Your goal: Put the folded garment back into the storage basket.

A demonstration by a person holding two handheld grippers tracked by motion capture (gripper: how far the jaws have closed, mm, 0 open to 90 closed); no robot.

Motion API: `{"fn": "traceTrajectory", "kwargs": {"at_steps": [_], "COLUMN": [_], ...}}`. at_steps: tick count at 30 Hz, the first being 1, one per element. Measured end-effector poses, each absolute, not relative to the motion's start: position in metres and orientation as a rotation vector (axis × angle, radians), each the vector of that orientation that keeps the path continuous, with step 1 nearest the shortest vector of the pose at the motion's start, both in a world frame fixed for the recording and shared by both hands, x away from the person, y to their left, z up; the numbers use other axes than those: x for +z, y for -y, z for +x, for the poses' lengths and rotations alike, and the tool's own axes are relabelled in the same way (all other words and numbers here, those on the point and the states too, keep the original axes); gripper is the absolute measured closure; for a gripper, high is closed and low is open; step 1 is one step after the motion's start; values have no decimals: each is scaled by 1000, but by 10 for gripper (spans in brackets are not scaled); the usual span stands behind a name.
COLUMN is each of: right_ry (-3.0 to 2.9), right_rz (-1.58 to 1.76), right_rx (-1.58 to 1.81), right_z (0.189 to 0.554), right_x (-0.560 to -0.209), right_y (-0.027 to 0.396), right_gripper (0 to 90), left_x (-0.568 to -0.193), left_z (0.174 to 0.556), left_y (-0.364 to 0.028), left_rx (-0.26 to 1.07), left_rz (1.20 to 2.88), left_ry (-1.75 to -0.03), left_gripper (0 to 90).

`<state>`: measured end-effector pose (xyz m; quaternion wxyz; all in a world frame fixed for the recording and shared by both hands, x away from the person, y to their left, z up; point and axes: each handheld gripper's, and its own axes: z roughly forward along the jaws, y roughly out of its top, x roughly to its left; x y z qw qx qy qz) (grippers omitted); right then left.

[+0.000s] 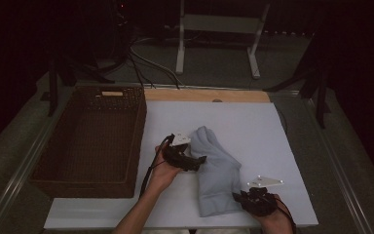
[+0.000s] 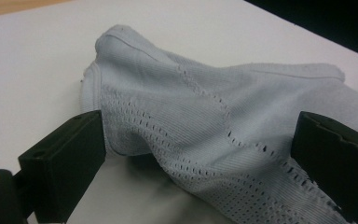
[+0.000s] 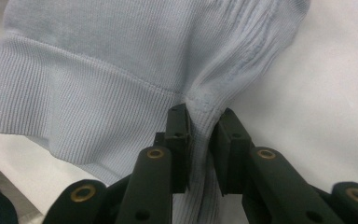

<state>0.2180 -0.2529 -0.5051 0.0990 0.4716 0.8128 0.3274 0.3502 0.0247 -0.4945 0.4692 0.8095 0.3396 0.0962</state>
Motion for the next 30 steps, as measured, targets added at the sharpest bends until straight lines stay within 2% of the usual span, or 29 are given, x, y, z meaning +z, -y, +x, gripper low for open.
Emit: {"fn": "traceTrajectory", "kwargs": {"at_steps": [2,5,30], "right_ry": [-2404,-2404,-2404], "right_rz": [1395,1395,1393], "right_rx": [969,968,967], "right_z": [218,218,218], "right_x": [-505,-505,-505], "right_y": [253,253,253], "right_gripper": [777,777,777], "left_x": [-496,-498,-511], "left_z": [351,353,367], "left_y": [-24,-23,-16], "left_rx": [228,229,186], "left_rz": [1985,1992,2028], "left_ry": [-835,-844,-905], "left_gripper": [121,131,148]}}
